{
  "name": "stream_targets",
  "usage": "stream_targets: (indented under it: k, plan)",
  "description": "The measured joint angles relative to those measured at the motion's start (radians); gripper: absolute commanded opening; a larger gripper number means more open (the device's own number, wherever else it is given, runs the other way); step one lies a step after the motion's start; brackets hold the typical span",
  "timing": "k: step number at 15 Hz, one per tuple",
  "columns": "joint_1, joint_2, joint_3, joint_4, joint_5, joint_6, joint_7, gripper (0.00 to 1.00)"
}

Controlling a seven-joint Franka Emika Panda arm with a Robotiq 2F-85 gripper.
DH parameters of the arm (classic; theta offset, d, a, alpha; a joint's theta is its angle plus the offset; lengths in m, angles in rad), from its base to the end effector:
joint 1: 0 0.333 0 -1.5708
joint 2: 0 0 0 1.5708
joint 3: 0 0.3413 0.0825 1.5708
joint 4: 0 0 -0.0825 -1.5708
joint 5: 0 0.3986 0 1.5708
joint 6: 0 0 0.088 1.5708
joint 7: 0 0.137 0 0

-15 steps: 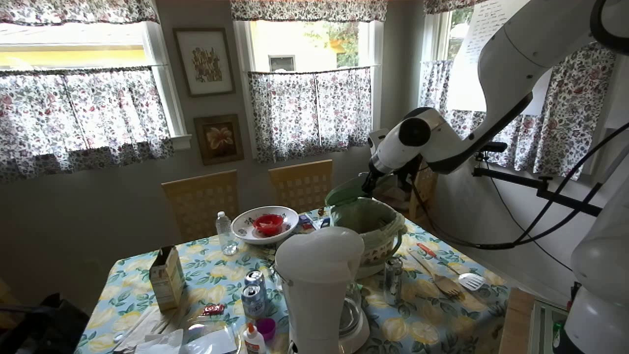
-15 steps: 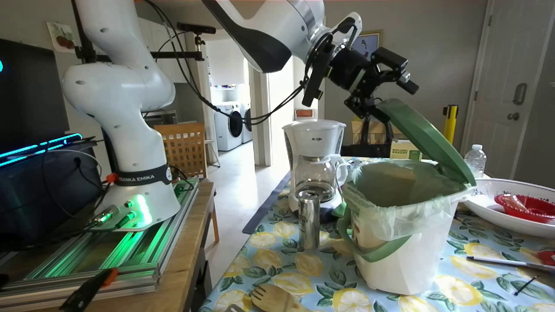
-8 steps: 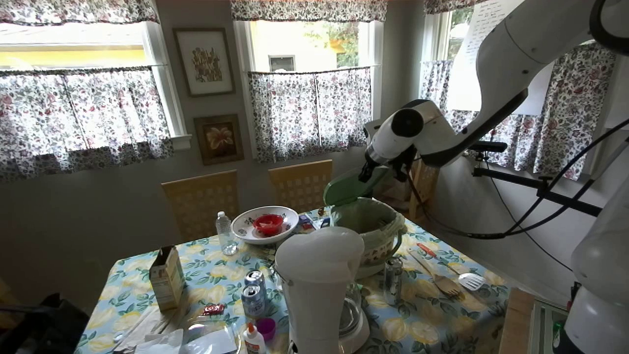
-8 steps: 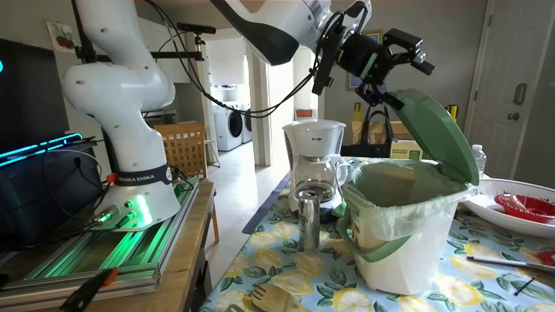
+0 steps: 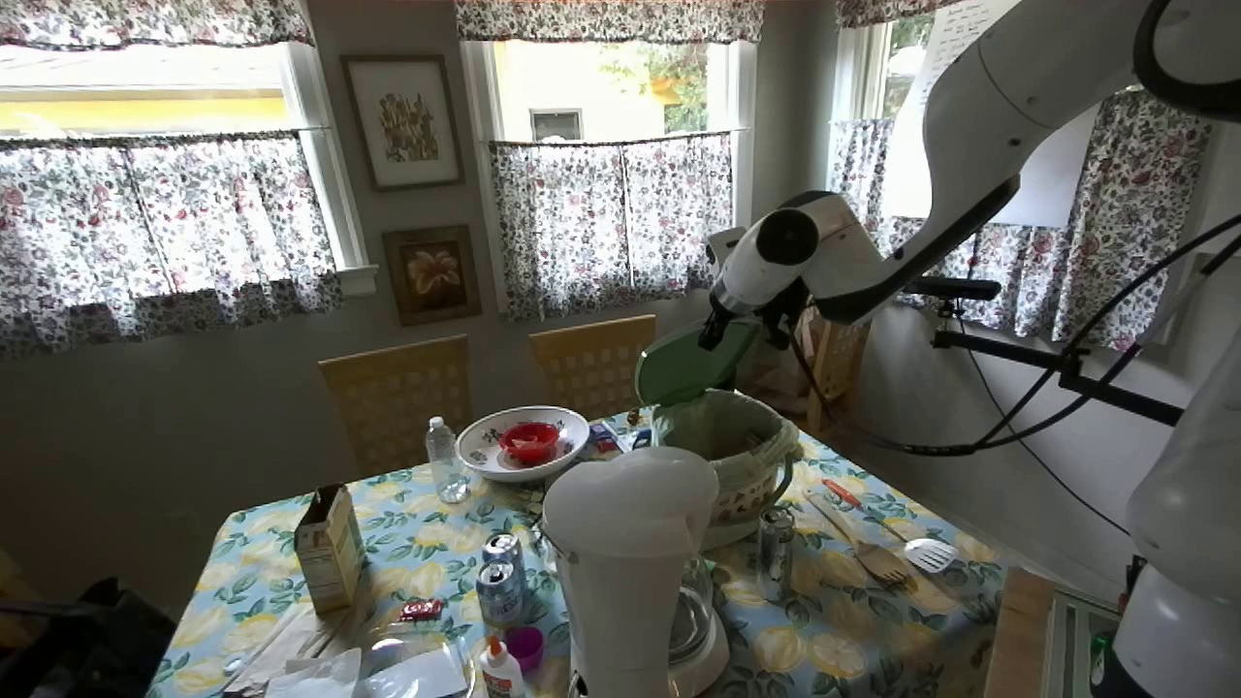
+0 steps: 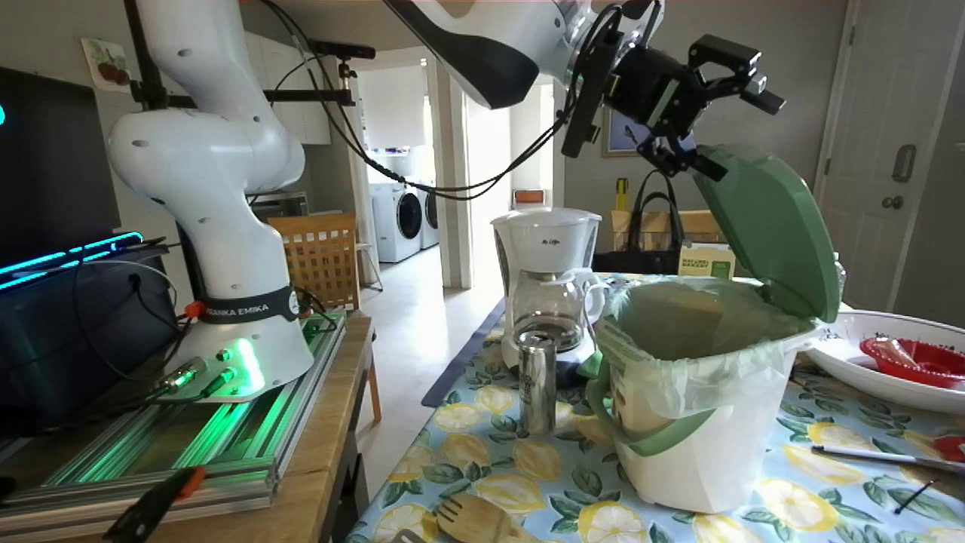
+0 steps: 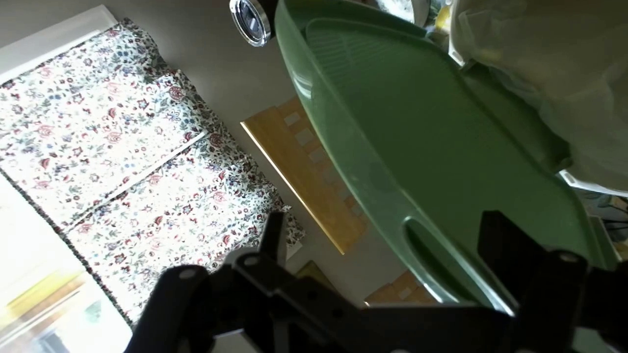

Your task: Open the bin.

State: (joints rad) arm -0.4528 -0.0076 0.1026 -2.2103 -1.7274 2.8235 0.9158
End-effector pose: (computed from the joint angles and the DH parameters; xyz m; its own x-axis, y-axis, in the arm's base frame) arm 0.5527 -0.1590 0.4077 0.7676 0.4601 0.4462 -0.0114 -0.6862 0.7273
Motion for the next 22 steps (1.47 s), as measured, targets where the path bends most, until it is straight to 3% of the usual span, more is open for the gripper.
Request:
stream_targets:
  k: [22]
  plan:
    - [0.014,0.111,0.014,0.131,0.001,-0.013,-0.001,1.00]
